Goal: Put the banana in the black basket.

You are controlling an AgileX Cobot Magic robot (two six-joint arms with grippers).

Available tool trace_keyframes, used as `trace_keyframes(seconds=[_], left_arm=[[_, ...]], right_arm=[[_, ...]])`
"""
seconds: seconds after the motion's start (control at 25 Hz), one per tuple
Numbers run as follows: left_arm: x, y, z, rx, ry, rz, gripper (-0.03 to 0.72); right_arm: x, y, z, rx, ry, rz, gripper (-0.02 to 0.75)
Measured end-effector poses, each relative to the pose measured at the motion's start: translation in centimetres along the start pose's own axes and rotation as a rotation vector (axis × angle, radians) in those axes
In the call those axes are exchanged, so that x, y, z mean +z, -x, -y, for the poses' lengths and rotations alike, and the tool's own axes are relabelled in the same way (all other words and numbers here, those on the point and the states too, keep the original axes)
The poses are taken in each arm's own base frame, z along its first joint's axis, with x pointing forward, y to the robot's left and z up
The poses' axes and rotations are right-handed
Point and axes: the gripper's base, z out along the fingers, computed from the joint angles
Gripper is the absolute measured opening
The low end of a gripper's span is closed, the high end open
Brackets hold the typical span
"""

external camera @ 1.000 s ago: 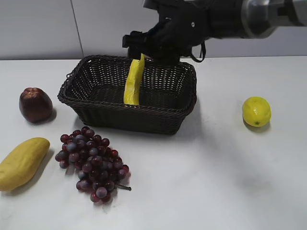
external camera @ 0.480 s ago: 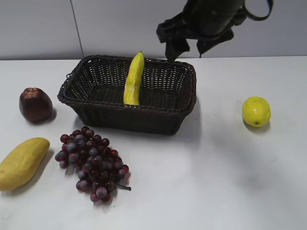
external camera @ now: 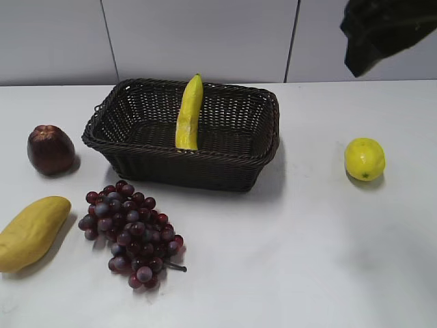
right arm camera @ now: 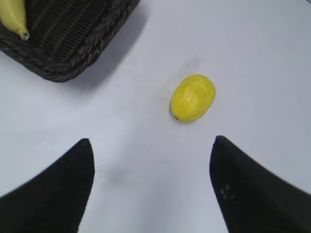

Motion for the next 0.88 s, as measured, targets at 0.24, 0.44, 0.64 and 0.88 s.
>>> trace_keyframes(seconds=[0.24,0.44,0.64,0.88], left_arm=[[0.0,0.0,0.0,0.000,0.000,0.000,0.559],[0.0,0.0,0.0,0.000,0.000,0.000,0.559],[0.0,0.0,0.0,0.000,0.000,0.000,0.559],[0.0,0.0,0.0,0.000,0.000,0.000,0.559]], right_arm=[[-1.2,-5.6,0.2,0.008,0.024,-0.037,0.590],[-1.8,-10.5,0.4,0.028,0.032,-0.060,0.590],[-2.9,-14.7,0.7,0.063,0.038,-0.012,0.590],[-3.6,-18.4,1.8,0.177,0.015,0.060,0.590]])
